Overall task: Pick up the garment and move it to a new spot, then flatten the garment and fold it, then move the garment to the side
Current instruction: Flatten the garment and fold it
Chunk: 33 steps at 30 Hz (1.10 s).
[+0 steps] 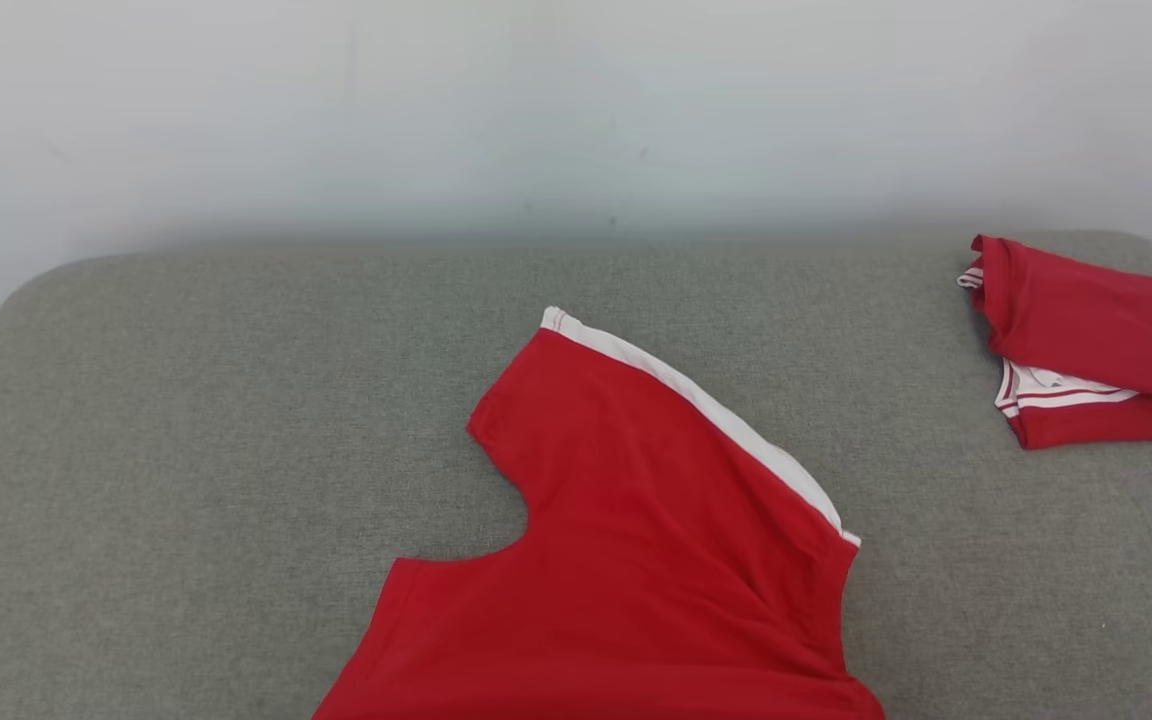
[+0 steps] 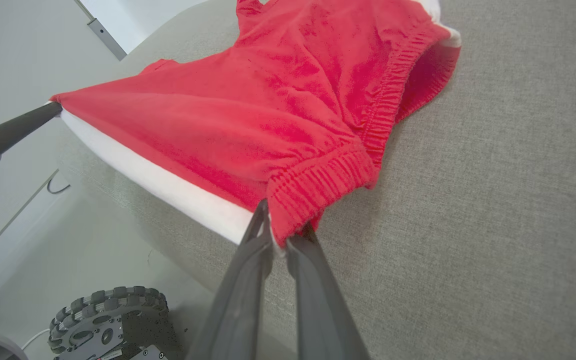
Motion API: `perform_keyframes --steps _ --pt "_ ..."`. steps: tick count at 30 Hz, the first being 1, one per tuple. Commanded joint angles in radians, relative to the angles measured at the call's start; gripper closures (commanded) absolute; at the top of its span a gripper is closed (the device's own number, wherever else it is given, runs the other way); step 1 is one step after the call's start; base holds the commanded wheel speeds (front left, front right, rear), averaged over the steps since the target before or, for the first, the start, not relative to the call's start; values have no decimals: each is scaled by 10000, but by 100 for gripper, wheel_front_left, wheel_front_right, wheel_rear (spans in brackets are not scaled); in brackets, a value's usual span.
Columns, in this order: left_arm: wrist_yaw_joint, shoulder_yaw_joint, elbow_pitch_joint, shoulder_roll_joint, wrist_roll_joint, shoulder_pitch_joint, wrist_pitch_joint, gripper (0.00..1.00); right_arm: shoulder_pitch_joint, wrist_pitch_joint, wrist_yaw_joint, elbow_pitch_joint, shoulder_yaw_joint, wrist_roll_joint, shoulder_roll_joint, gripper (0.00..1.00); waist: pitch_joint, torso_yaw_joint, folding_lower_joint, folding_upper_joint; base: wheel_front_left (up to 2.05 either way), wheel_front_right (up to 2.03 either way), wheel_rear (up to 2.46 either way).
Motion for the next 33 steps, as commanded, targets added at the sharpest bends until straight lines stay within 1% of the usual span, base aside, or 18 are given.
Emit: perform_keyframes --steps 1,4,6,7,9,14,18,22,24,27,31,32,33 --pt "-51 145 28 -73 178 148 -30 100 371 172 -19 -204 -287 -295 130 100 -149 112 2 2 0 0 0" --pt "-176 126 -64 -26 423 -89 -30 100 606 373 -19 -591 -602 -549 438 100 -151 60 2 2 0 0 0" --pt "-268 137 -93 161 536 -463 6 100 591 490 -19 -795 -814 -687 616 100 -101 -21 2 2 0 0 0" --pt "-268 137 -93 161 536 -463 6 100 591 490 -19 -795 -814 -687 616 100 -101 -21 2 2 0 0 0" --pt "-440 183 -92 346 660 -958 107 100 489 617 -19 -936 -1022 -738 846 100 -25 -99 2 2 0 0 0" --pt "-932 90 -144 881 1058 -2825 808 100 -127 783 -19 -1036 -1461 -824 1313 100 444 -454 2 2 0 0 0" --pt "-1309 -65 106 1184 1081 -4538 1620 100 -837 752 -19 -915 -1802 -782 1749 100 1111 -840 2 2 0 0 0" --pt "-1565 -351 560 1494 1084 -6239 2311 100 -1820 692 -19 -485 -2033 -836 2424 100 1918 -1387 2 2 0 0 0" --pt "-1601 -541 888 1682 1133 -7049 2531 100 -2346 599 -19 -151 -2093 -1009 2718 100 2274 -1637 2 2 0 0 0" --pt "-1643 -796 1497 1840 899 -8139 2871 100 -3100 458 -19 311 -2111 -1186 3230 100 2800 -2005 2 2 0 0 0" --pt "-1634 -1610 2332 2058 637 -9448 3088 100 -3913 238 -19 906 -2167 -1377 3764 100 3368 -2399 2 2 0 0 0" --pt "-1636 -2056 2765 2153 478 -10005 3136 100 -4243 161 -19 1131 -2150 -1468 3948 100 3595 -2581 2 2 0 0 0" --pt "-1636 -2234 2983 2207 393 -10260 3117 100 -4384 114 -19 1246 -2137 -1527 4040 100 3698 -2685 2 2 0 0 0"
